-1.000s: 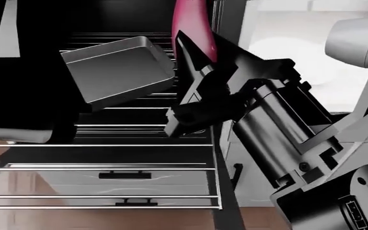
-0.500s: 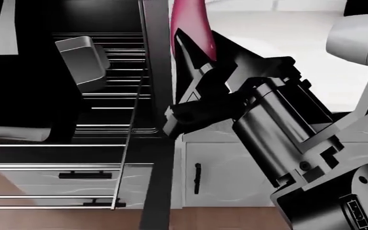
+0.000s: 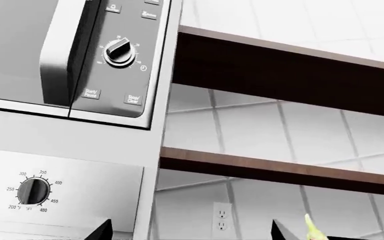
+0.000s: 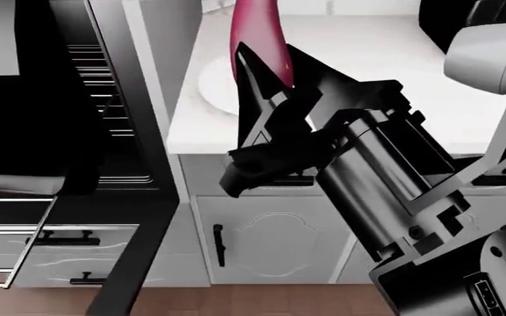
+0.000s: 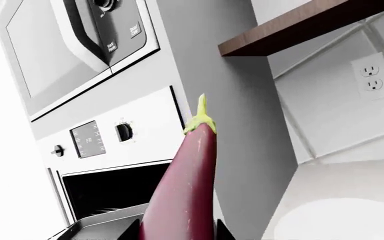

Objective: Pick the eggplant from the top rack in the oven and place it on the plate on the counter.

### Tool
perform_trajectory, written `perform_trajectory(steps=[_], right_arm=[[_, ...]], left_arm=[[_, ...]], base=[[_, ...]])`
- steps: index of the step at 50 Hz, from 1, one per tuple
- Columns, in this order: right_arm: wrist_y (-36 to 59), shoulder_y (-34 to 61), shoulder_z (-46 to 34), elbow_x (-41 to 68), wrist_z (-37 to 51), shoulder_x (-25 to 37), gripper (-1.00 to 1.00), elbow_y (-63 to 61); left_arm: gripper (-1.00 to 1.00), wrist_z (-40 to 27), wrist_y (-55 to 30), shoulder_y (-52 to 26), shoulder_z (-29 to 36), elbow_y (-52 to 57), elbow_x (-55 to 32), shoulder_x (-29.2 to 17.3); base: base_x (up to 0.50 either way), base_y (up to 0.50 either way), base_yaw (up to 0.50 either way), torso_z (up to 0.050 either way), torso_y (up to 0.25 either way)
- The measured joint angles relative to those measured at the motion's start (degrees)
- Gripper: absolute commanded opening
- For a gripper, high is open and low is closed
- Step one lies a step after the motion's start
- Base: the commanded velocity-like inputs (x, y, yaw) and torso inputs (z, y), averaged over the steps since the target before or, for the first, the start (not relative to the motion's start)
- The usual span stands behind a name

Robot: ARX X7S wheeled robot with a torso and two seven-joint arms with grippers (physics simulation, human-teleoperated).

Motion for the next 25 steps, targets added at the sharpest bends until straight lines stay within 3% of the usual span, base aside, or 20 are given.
perform_trajectory(steps=[25], right_arm=[[0.6, -0.4, 0.7, 0.2, -0.1, -0.4, -1.0, 0.0]], left_arm=[[1.0, 0.1, 0.0, -0.2, -0.3, -0.1, -0.4, 0.1]], base=[[0.0, -0.5, 0.0, 0.0, 0.0]])
